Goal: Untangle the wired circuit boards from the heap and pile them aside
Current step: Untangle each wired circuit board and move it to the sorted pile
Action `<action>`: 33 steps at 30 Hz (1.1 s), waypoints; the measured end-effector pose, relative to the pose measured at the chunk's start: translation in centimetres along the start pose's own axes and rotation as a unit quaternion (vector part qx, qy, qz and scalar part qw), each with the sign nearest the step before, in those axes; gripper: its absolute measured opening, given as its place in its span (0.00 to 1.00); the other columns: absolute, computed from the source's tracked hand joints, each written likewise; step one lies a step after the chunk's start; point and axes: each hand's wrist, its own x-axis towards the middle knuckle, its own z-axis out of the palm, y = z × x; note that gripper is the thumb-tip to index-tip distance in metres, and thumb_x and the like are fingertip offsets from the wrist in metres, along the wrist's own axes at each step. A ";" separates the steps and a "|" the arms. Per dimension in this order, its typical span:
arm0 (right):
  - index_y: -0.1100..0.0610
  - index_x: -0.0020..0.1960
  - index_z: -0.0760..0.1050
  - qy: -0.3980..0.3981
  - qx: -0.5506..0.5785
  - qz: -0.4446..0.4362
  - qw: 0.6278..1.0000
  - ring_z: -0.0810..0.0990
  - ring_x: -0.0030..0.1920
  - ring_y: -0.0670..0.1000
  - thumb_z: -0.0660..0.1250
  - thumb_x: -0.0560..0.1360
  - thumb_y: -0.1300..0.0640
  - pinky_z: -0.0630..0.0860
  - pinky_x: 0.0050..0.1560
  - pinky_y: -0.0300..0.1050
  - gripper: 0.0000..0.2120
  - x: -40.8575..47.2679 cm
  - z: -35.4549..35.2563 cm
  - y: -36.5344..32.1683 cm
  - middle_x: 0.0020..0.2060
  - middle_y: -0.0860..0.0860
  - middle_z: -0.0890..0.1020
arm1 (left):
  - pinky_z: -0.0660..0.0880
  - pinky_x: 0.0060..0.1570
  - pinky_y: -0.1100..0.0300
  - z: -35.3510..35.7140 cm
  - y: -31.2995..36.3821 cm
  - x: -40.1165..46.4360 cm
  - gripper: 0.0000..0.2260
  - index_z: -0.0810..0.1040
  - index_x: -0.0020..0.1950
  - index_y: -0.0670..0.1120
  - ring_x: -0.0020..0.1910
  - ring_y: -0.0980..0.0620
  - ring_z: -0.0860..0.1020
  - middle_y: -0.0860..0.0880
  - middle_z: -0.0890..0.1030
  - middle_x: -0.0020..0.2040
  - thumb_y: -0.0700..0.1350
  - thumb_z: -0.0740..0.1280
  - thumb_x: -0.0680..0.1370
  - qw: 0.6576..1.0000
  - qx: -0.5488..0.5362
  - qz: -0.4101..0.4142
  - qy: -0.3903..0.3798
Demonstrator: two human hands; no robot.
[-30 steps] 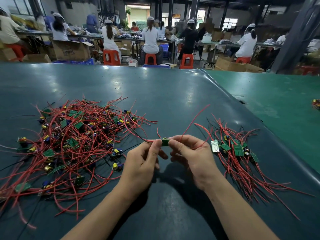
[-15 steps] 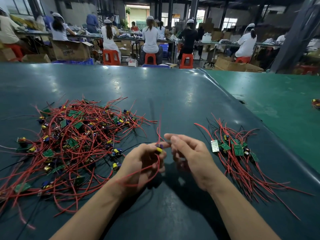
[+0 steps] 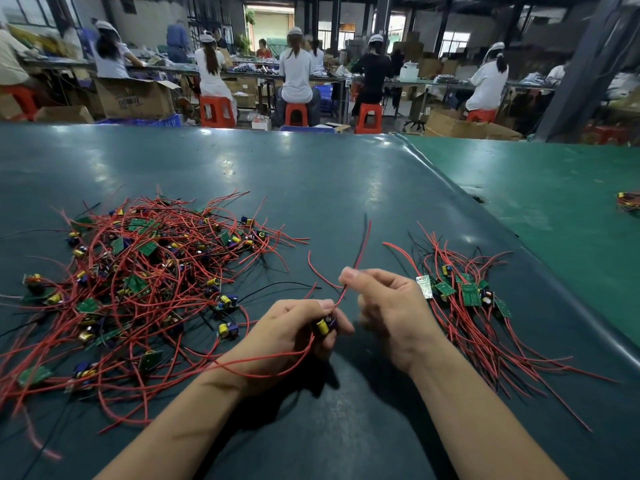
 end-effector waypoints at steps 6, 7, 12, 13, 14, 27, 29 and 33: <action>0.60 0.37 0.76 0.042 0.115 0.003 0.992 0.55 0.19 0.42 0.68 0.76 0.59 0.51 0.19 0.34 0.09 0.7 -1.1 -1.1 0.19 0.46 0.62 | 0.65 0.25 0.68 -0.1 0.4 -0.5 0.16 0.83 0.34 0.43 0.22 0.56 0.69 0.47 0.74 0.25 0.48 0.61 0.73 0.999 0.017 -0.011 -0.049; 0.59 0.36 0.75 0.026 0.142 0.030 0.989 0.56 0.18 0.42 0.66 0.77 0.57 0.51 0.18 0.34 0.11 0.7 -1.1 -1.1 0.20 0.45 0.62 | 0.65 0.26 0.67 -0.2 0.4 -0.5 0.16 0.83 0.33 0.43 0.23 0.55 0.68 0.47 0.74 0.25 0.48 0.61 0.73 0.998 0.024 -0.012 -0.051; 0.54 0.26 0.70 -0.079 0.257 0.160 0.950 0.57 0.15 0.42 0.63 0.73 0.55 0.52 0.14 0.32 0.16 0.4 -0.7 -1.1 0.18 0.45 0.59 | 0.64 0.29 0.64 -0.6 -0.1 -0.5 0.14 0.83 0.34 0.42 0.27 0.52 0.68 0.46 0.74 0.26 0.51 0.65 0.70 0.997 0.029 -0.004 -0.067; 0.54 0.26 0.70 -0.079 0.265 0.158 0.948 0.57 0.15 0.42 0.63 0.73 0.55 0.53 0.14 0.32 0.16 0.4 -0.6 -1.1 0.18 0.45 0.59 | 0.64 0.29 0.63 -0.7 -0.1 -0.5 0.15 0.83 0.34 0.42 0.27 0.52 0.68 0.46 0.74 0.26 0.53 0.65 0.69 0.997 0.030 -0.006 -0.071; 0.55 0.27 0.71 -0.066 0.273 0.151 0.948 0.57 0.15 0.42 0.63 0.74 0.55 0.53 0.14 0.32 0.17 0.6 -0.7 -1.1 0.19 0.45 0.60 | 0.64 0.29 0.63 -0.8 -0.3 -0.4 0.16 0.83 0.35 0.42 0.27 0.52 0.68 0.46 0.74 0.26 0.54 0.65 0.69 0.997 0.029 -0.008 -0.073; 0.57 0.50 0.84 -0.160 -0.049 0.069 0.983 0.65 0.30 0.48 0.72 0.70 0.47 0.58 0.30 0.39 0.15 -0.5 -0.2 -0.1 0.29 0.49 0.71 | 0.71 0.33 0.62 -2.0 -1.8 1.5 0.14 0.84 0.35 0.42 0.27 0.52 0.73 0.46 0.74 0.25 0.53 0.68 0.66 0.997 -0.061 -0.041 -0.010; 0.59 0.49 0.85 -0.198 -0.048 0.061 0.977 0.68 0.33 0.51 0.73 0.68 0.50 0.62 0.34 0.42 0.15 -0.8 0.0 0.3 0.28 0.52 0.75 | 0.70 0.35 0.60 -2.2 -1.9 1.6 0.16 0.84 0.36 0.42 0.28 0.52 0.73 0.46 0.75 0.26 0.55 0.70 0.66 0.999 -0.038 -0.030 -0.009; 0.56 0.42 0.86 -0.126 -0.072 0.024 0.989 0.65 0.24 0.44 0.74 0.63 0.48 0.59 0.24 0.34 0.14 -0.5 0.0 0.1 0.26 0.48 0.74 | 0.69 0.38 0.57 -2.3 -1.9 1.7 0.20 0.83 0.35 0.43 0.28 0.51 0.72 0.47 0.74 0.25 0.60 0.74 0.62 0.998 -0.031 -0.044 -0.026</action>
